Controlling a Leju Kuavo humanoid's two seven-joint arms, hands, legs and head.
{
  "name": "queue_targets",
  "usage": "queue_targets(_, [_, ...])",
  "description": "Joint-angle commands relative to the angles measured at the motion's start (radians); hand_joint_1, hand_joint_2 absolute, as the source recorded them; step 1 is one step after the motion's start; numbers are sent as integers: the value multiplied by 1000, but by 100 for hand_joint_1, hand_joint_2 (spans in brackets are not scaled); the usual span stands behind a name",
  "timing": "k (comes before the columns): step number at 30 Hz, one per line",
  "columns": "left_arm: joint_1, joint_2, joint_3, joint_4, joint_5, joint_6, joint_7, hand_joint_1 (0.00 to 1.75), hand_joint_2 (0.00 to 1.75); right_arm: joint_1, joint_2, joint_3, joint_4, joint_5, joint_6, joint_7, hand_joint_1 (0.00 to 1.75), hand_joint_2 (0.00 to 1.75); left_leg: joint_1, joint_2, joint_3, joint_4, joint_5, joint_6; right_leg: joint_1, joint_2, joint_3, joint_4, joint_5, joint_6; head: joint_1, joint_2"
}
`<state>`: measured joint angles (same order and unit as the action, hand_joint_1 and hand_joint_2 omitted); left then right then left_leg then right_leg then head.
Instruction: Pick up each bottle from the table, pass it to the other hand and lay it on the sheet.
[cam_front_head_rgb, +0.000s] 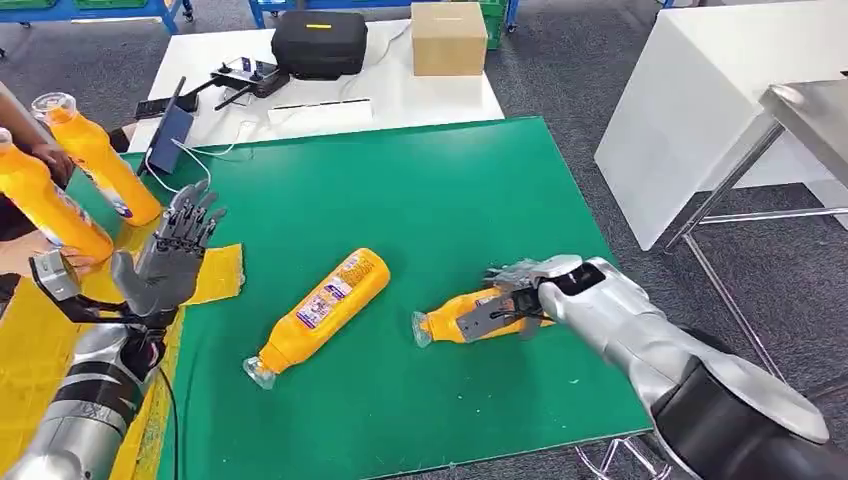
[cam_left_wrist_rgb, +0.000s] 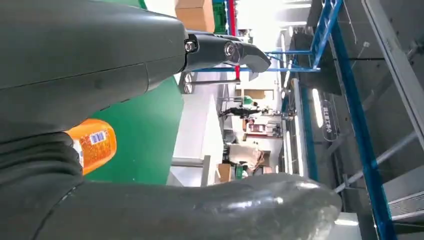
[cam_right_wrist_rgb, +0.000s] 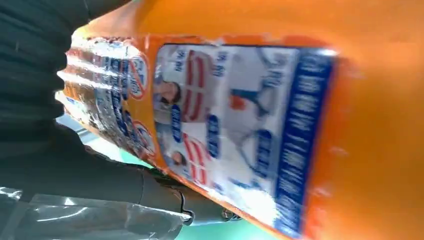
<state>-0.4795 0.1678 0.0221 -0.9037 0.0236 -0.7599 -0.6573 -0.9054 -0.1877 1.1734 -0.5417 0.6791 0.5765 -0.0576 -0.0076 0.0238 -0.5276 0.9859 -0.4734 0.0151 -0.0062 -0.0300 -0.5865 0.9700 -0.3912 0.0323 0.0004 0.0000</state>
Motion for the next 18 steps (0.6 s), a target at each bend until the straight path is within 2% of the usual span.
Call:
queue_targets(1, [-6, -3, 20, 25, 5, -7, -1, 0, 0, 17, -50, 26, -8, -6, 6, 22, 0, 175, 2, -3, 0, 0, 0, -1, 2, 1, 0, -1, 0, 0, 0, 0])
queue_targets(10, [-6, -3, 20, 25, 5, -7, -1, 0, 0, 17, -50, 26, -8, -6, 6, 22, 0, 175, 3, -4, -1, 0, 0, -2, 3, 2, 0, -2, 0, -1, 0, 0])
queue_targets(16, [-6, -6, 22, 34, 8, -12, -2, 0, 0, 45, -111, 80, -64, 17, 34, -6, 0, 175, 1, -4, 0, 0, 0, -1, 1, -1, 1, -1, 0, 0, 0, 0])
queue_targets(17, [-14, -9, 17, 41, 7, -14, 2, 0, 0, 52, -120, 84, -70, 10, 43, -16, 175, 175, 3, -7, 0, 0, 0, -2, 3, -1, 2, -3, 0, -1, 0, 0])
queue_targets(18, [-22, -12, 12, 50, 5, -12, 1, 0, 0, 63, -125, 91, -72, 13, 39, -16, 175, 175, 2, -5, 0, 0, 0, -1, 2, -2, 1, -1, 0, 0, 0, 0])
